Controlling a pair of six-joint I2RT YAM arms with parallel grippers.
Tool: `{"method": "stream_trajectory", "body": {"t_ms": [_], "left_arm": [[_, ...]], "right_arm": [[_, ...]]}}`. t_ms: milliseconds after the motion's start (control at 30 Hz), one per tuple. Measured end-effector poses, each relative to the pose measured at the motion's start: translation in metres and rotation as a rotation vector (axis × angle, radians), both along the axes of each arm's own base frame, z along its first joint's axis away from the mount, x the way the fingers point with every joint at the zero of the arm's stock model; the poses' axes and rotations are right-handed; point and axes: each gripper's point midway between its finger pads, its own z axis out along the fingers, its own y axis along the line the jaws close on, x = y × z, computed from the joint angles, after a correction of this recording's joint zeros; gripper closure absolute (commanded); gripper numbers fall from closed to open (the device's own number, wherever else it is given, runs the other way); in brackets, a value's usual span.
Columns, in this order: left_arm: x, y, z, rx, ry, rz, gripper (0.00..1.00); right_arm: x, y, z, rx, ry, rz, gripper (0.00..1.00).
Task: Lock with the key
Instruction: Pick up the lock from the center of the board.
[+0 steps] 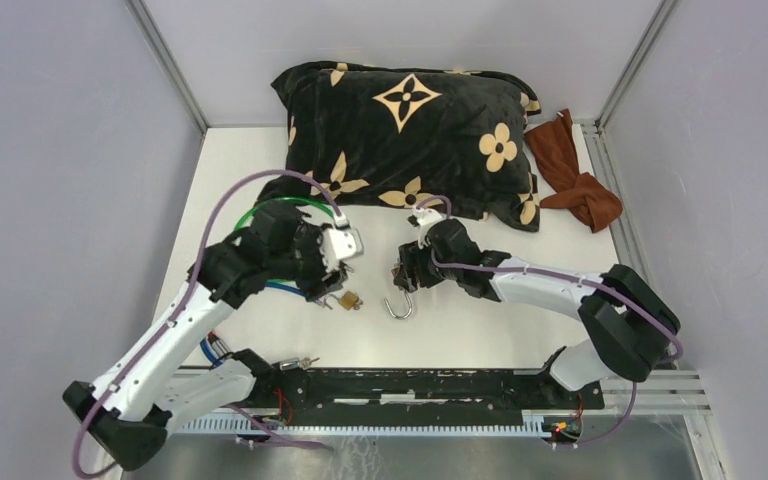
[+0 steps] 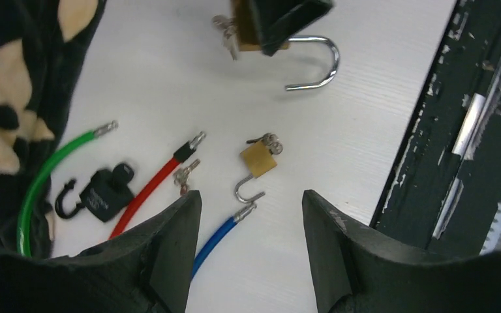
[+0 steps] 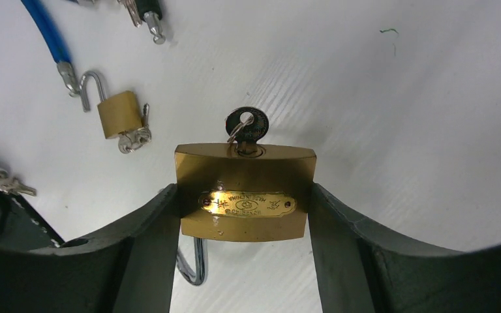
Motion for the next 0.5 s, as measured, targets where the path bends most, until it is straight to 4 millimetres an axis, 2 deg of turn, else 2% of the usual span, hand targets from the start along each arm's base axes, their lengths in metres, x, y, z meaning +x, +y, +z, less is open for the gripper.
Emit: {"method": "stream_trajectory", "body": {"t_ms": [33, 100, 200, 300, 400, 500], "left_arm": [[-0.017, -0.021, 0.002, 0.012, -0.022, -0.110, 0.35], [-0.033, -0.047, 0.002, 0.048, -0.084, -0.233, 0.33], [-0.047, -0.079, -0.007, 0.100, -0.165, -0.380, 0.31], [-0.054, -0.109, -0.026, 0.174, -0.268, -0.492, 0.24], [-0.062, -0.124, -0.040, 0.185, -0.347, -0.548, 0.17], [-0.058, -0.130, -0.054, 0.138, -0.354, -0.440, 0.16]], "right_arm": [[-0.001, -0.001, 0.002, 0.031, 0.006, -0.026, 1.00], [-0.001, -0.006, 0.006, 0.082, 0.018, -0.077, 1.00], [0.002, -0.013, 0.012, 0.133, 0.022, -0.151, 1.00], [0.006, -0.022, 0.023, 0.183, 0.007, -0.229, 1.00], [0.009, -0.030, 0.037, 0.246, -0.026, -0.298, 1.00], [0.011, -0.039, 0.052, 0.313, -0.062, -0.361, 1.00]]}}
